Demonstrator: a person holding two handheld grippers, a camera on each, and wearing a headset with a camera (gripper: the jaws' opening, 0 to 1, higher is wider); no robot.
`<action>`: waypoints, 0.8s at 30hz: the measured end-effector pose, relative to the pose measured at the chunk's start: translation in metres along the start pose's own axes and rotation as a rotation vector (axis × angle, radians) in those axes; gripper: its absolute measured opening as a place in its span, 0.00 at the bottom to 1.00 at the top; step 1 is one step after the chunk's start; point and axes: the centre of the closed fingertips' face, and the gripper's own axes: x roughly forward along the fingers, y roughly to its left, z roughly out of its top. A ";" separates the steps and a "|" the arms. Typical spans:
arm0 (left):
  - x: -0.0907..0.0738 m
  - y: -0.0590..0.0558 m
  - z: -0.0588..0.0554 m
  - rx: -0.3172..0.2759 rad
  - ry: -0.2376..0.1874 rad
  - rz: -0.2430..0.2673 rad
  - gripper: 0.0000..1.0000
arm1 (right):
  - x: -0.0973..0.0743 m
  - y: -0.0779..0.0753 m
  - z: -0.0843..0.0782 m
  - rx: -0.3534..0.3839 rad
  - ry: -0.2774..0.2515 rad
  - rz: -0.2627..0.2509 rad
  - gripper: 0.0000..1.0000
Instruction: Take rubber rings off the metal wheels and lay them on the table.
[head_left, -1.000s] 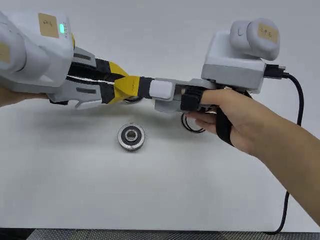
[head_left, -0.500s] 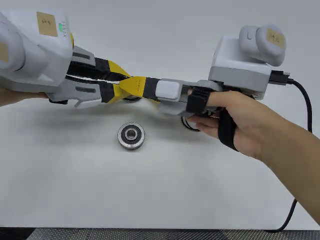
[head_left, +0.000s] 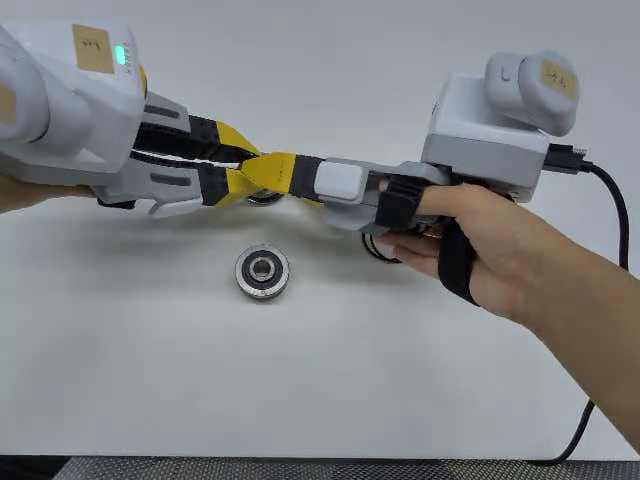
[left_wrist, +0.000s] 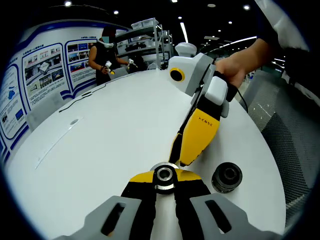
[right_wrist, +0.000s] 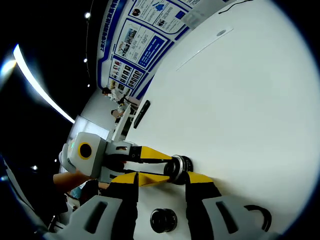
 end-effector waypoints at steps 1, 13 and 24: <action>0.000 0.000 0.000 0.000 0.000 0.000 0.13 | 0.000 -0.001 0.000 -0.003 0.000 -0.005 0.37; 0.001 0.000 0.000 0.003 0.000 -0.003 0.13 | -0.006 -0.013 0.005 0.040 -0.029 -0.046 0.18; 0.001 0.001 0.000 0.002 -0.002 -0.004 0.13 | -0.004 -0.014 0.007 0.007 -0.027 -0.053 0.24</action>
